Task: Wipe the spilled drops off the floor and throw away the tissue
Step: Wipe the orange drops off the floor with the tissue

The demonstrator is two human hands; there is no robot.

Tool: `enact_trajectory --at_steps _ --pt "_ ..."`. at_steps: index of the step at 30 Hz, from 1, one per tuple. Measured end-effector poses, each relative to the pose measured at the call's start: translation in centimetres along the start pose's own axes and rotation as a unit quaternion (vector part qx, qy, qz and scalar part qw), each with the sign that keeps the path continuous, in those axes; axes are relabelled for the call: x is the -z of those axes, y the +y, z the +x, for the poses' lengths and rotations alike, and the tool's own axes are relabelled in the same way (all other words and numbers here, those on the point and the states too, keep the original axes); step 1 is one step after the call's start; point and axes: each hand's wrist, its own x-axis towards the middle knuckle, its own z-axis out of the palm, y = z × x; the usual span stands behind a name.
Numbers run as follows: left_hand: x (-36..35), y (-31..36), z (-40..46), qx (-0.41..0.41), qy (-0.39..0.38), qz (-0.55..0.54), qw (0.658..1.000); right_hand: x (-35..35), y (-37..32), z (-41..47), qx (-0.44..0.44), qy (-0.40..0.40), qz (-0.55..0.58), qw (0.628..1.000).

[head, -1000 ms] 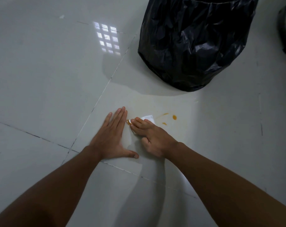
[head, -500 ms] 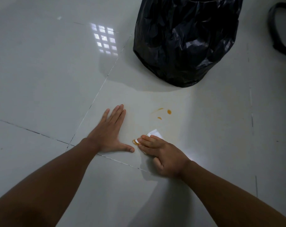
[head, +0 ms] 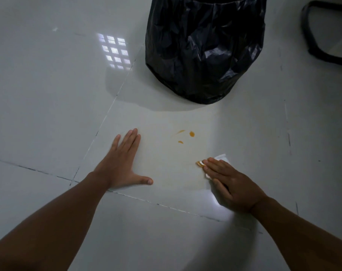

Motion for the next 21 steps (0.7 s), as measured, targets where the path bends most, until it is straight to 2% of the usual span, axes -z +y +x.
enact_trajectory --at_steps 7,14,21 --pt "-0.2 -0.1 -0.1 -0.004 0.003 -0.004 1.000 -0.2 0.8 3.0 -0.105 0.029 -0.022 0.994" --pt "-0.4 -0.2 0.0 -0.006 0.018 -0.003 1.000 0.2 0.9 9.1 -0.231 0.077 0.055 0.968" --pt "-0.6 -0.4 0.1 -0.005 0.026 0.009 1.000 -0.6 -0.4 12.4 -0.267 0.077 0.088 0.957"
